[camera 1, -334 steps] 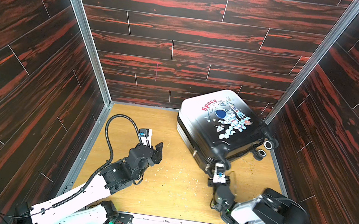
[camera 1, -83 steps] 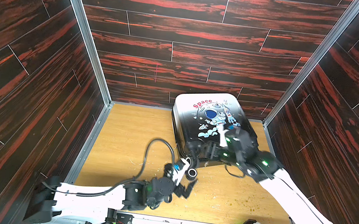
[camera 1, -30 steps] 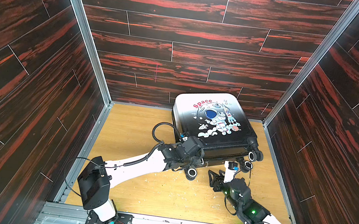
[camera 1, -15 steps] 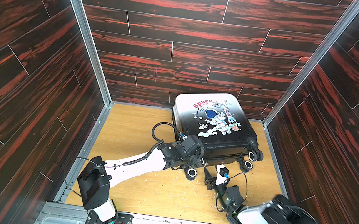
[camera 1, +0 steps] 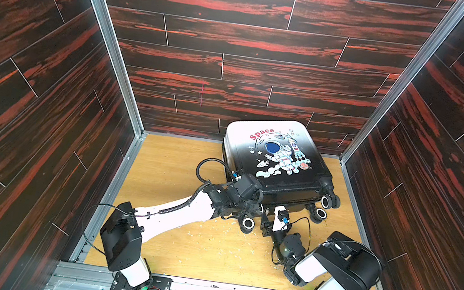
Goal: Open the suitcase zippers
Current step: Unzip the zipper on the suitcase.
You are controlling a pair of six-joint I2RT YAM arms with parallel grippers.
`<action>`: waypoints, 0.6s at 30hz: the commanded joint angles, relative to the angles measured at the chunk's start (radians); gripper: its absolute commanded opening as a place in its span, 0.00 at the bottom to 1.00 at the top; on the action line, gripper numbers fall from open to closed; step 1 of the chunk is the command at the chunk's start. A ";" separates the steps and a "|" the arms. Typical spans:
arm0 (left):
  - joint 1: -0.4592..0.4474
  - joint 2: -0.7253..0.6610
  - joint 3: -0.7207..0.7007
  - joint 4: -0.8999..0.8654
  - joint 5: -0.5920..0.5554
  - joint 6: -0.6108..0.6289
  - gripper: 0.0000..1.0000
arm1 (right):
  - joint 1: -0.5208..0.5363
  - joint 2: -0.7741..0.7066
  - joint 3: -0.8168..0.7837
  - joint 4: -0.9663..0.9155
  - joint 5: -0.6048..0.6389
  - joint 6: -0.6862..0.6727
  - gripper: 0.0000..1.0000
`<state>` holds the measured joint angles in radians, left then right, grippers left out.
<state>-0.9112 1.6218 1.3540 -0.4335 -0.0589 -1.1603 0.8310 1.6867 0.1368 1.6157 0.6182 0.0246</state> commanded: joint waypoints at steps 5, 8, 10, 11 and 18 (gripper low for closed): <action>0.010 -0.075 0.053 0.079 -0.019 0.028 0.00 | 0.002 0.062 0.007 0.013 -0.017 0.037 0.61; 0.014 -0.078 0.053 0.076 -0.022 0.030 0.00 | 0.002 0.062 -0.012 0.015 -0.036 0.055 0.61; 0.015 -0.081 0.050 0.076 -0.021 0.028 0.00 | 0.005 0.045 -0.031 0.015 -0.053 0.055 0.61; 0.015 -0.082 0.048 0.076 -0.022 0.027 0.00 | 0.005 0.034 -0.040 0.015 -0.061 0.053 0.61; 0.022 -0.081 0.041 0.091 -0.021 0.028 0.00 | 0.008 -0.017 -0.088 0.015 -0.085 0.016 0.65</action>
<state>-0.9031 1.6161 1.3540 -0.4358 -0.0547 -1.1595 0.8341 1.6798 0.0547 1.6283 0.5533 0.0505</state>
